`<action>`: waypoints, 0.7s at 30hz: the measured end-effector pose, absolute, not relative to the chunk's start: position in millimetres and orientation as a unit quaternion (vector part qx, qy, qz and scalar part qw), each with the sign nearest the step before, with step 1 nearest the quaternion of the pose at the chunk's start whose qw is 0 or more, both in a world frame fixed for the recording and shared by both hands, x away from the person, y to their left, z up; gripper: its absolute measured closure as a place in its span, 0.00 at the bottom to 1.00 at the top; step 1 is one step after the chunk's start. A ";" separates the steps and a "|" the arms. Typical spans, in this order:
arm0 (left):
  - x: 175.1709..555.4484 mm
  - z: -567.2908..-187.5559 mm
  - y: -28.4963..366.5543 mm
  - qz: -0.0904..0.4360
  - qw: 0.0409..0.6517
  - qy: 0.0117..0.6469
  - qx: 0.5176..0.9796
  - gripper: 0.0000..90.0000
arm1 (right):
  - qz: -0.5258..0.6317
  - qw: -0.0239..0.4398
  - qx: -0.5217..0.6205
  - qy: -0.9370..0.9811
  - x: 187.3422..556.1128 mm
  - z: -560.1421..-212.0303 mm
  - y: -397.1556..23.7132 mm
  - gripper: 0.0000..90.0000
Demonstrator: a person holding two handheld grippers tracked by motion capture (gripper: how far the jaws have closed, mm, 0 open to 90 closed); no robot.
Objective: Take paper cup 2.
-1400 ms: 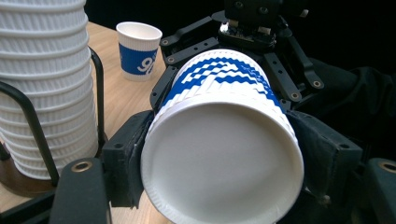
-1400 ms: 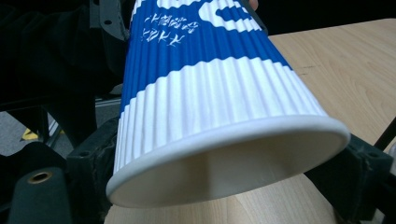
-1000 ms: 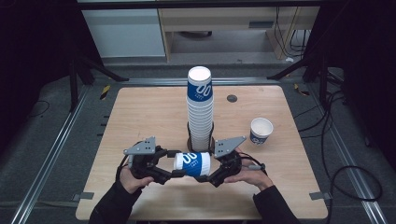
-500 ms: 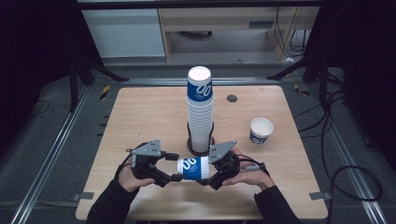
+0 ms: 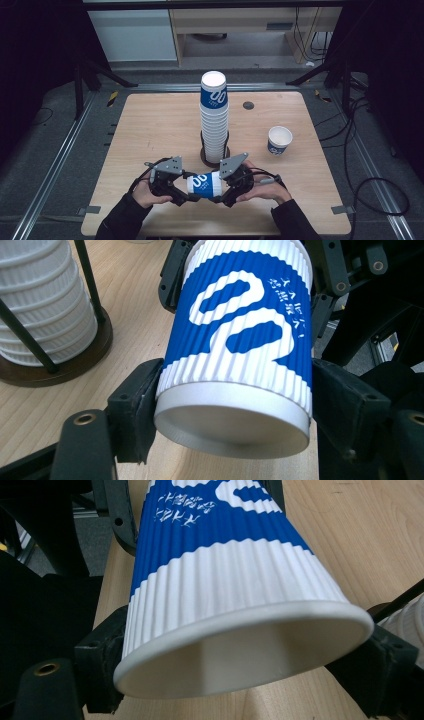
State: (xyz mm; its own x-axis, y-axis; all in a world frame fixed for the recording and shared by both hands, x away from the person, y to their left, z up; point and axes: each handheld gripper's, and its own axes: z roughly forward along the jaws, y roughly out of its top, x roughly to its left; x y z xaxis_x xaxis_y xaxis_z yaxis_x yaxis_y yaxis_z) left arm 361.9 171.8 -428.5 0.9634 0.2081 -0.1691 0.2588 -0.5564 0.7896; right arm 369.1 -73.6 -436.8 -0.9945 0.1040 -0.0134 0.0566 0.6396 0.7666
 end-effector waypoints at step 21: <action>374.5 -423.1 200.4 0.000 0.501 0.180 0.847 0.30 | 0.486 0.040 0.098 0.867 378.3 -420.1 -95.7 0.08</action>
